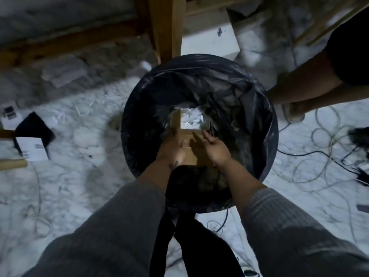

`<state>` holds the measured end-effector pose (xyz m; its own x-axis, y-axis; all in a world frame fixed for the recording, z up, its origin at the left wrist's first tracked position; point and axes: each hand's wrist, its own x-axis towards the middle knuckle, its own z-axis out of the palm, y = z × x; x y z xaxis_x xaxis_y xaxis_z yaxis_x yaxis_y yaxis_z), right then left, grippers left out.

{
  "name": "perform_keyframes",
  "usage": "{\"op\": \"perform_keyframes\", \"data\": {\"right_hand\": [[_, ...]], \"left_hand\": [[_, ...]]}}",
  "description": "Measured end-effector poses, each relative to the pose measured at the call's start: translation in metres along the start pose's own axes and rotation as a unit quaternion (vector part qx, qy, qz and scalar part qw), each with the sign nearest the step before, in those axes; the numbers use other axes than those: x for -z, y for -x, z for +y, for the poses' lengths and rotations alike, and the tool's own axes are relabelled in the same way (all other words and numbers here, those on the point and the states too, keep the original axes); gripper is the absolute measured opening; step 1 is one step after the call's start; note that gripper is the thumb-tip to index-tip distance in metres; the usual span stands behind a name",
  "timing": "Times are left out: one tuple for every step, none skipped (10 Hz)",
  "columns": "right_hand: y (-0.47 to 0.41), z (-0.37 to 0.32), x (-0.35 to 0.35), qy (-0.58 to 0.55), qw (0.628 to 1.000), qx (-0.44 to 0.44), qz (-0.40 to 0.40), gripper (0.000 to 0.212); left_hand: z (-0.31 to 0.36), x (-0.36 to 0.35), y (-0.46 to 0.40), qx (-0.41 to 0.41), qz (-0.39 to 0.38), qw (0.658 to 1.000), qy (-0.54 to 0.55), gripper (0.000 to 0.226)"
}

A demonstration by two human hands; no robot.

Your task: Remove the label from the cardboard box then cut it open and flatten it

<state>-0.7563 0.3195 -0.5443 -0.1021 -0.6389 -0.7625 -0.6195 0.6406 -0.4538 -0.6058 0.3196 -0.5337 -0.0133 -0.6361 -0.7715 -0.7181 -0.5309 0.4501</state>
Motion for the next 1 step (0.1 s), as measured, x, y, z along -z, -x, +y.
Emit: {"op": "perform_keyframes", "data": {"right_hand": [[0.0131, 0.0011, 0.0019, 0.015, 0.999, 0.007, -0.035, 0.043]], "left_hand": [[0.002, 0.0049, 0.0195, -0.025, -0.008, 0.999, 0.019, 0.047]]}}
